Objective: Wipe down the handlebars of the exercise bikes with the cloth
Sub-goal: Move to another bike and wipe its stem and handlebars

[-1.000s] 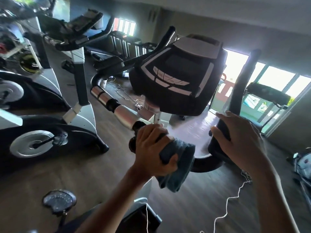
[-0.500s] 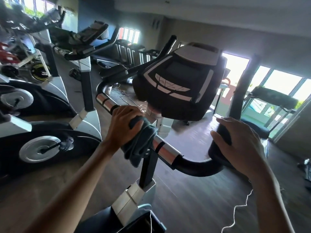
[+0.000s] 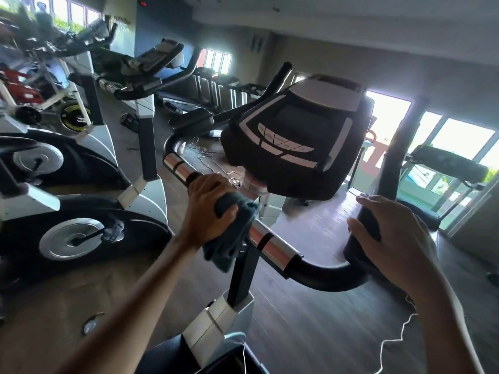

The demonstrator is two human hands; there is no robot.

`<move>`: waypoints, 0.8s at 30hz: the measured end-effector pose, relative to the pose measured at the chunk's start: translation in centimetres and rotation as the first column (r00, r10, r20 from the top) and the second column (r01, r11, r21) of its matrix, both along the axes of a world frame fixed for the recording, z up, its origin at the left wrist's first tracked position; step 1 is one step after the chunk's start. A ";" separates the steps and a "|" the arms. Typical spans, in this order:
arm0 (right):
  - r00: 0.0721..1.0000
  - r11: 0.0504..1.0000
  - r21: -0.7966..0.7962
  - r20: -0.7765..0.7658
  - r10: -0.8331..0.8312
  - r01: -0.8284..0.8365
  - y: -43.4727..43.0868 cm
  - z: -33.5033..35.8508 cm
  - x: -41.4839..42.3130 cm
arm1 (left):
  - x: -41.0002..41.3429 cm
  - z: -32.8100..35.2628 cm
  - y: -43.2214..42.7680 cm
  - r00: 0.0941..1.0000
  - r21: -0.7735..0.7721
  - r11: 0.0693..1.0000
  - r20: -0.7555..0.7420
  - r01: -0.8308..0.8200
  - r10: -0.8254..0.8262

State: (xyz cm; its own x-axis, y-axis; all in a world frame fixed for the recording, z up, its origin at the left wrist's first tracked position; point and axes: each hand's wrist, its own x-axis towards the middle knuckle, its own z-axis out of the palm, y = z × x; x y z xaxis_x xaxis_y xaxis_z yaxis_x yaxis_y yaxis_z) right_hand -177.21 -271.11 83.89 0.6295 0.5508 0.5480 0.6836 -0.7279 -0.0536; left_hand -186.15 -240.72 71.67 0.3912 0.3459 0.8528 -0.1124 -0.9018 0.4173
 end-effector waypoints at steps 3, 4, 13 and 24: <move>1.000 1.000 0.005 0.015 -0.004 0.004 0.0 -0.1 0.2 | 0.3 -1.0 -2.5 0.992 0.038 0.999 0.124 0.016 -0.020; 1.000 1.000 0.004 0.015 -0.007 0.007 0.0 -0.1 0.3 | 0.3 -0.7 -2.1 0.993 0.059 0.998 0.111 0.024 -0.030; 0.999 1.000 -0.015 0.025 -0.021 0.021 0.1 -0.2 0.3 | 0.5 -0.5 -1.9 0.997 0.043 0.999 0.079 -0.024 0.021; 0.974 0.975 -0.154 0.185 -0.133 0.162 1.5 -0.9 -0.9 | 0.5 -1.0 -3.0 0.993 0.074 0.997 0.119 -0.029 0.020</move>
